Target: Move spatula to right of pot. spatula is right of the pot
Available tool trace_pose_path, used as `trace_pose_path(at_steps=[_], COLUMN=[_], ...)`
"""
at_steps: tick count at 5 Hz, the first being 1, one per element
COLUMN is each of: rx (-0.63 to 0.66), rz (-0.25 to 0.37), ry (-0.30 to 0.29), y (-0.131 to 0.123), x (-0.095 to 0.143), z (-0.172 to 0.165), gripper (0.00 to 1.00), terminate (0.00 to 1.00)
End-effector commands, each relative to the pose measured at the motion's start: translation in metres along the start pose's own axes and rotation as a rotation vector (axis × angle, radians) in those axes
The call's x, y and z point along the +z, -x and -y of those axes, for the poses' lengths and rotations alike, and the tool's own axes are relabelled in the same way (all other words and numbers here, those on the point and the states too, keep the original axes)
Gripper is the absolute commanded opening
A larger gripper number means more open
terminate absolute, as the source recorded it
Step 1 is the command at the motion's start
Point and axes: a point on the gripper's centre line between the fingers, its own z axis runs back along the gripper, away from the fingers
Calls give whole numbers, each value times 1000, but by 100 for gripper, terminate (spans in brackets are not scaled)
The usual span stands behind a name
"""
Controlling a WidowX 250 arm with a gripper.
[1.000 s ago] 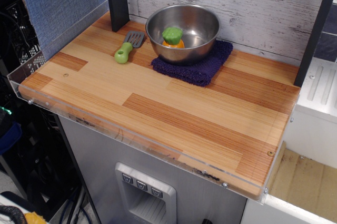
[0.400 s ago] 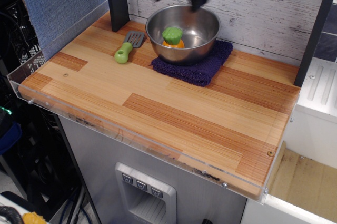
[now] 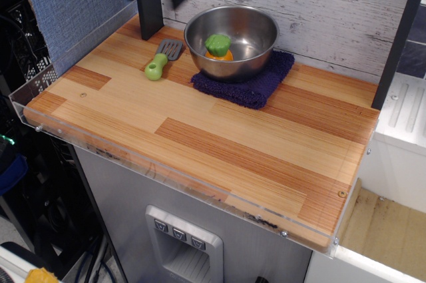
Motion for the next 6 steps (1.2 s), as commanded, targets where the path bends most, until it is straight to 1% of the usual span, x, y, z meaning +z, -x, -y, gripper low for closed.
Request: trace_pose_path(at_steps=[1, 3, 4, 5, 6], rx=[11, -27, -26, -7, 0], rz=[13, -90, -130, -168, -189], ry=[-96, -142, -154, -153, -157], y=[-16, -39, -41, -40, -38], x=[-18, -80, -96, -108, -117], z=[-31, -31, -39, -53, -56], gripper=[100, 100, 100, 100, 100], terminate=[0, 0, 0, 0, 0])
